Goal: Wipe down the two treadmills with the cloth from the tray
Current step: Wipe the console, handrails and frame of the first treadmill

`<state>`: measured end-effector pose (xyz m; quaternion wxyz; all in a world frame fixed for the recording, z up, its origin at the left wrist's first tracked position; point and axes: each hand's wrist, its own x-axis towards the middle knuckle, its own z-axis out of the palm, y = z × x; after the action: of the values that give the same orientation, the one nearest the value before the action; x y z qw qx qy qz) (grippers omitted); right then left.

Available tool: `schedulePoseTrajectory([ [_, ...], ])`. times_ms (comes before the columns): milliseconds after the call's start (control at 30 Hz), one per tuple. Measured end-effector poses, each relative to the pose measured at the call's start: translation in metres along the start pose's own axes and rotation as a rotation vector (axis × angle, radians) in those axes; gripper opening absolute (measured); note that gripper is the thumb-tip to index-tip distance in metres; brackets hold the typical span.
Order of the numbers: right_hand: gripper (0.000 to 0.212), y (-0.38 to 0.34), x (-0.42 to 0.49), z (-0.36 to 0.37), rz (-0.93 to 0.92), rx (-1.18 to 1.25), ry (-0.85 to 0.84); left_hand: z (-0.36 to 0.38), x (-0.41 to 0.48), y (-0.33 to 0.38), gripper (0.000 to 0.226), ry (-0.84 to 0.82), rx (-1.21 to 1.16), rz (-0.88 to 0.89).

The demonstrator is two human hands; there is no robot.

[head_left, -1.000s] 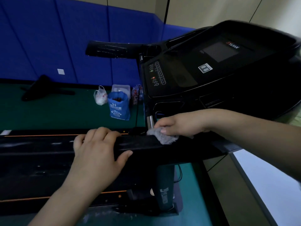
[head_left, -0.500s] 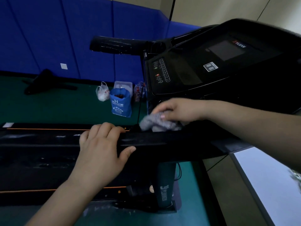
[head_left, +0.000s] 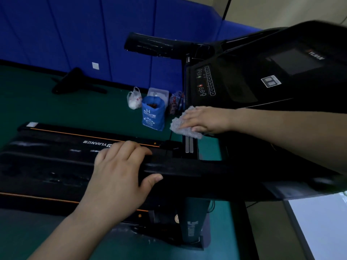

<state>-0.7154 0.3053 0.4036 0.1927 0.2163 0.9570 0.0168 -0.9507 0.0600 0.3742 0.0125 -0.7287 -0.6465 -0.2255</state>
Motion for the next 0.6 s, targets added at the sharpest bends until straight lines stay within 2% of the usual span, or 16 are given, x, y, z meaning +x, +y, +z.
schedulePoseTrajectory([
  [133, 0.045, -0.042, -0.002, 0.014, -0.265, 0.262, 0.09, 0.0, -0.001, 0.002, 0.052, 0.0, 0.003, -0.011],
  [200, 0.042, -0.06, -0.005, 0.022, -0.421, 0.274, 0.065, -0.001, -0.001, 0.002, 0.052, 0.003, -0.006, -0.013],
  [233, 0.041, -0.059, -0.003, 0.02, -0.44, 0.268, 0.028, -0.001, -0.001, 0.002, 0.052, 0.005, -0.007, -0.01],
  [300, 0.044, -0.039, 0.005, 0.011, -0.383, 0.238, 0.001, -0.001, -0.001, 0.002, 0.052, 0.005, -0.006, -0.006],
  [467, 0.037, 0.024, 0.038, -0.006, -0.034, 0.079, -0.05, -0.002, -0.001, 0.002, 0.053, -0.005, -0.003, -0.018],
  [533, 0.035, 0.02, 0.044, -0.006, -0.009, 0.085, -0.101, -0.002, -0.001, 0.002, 0.053, -0.006, -0.002, -0.02],
  [600, 0.031, 0.002, 0.042, -0.004, -0.072, 0.15, -0.154, -0.002, -0.001, 0.003, 0.052, -0.005, -0.007, -0.023],
])
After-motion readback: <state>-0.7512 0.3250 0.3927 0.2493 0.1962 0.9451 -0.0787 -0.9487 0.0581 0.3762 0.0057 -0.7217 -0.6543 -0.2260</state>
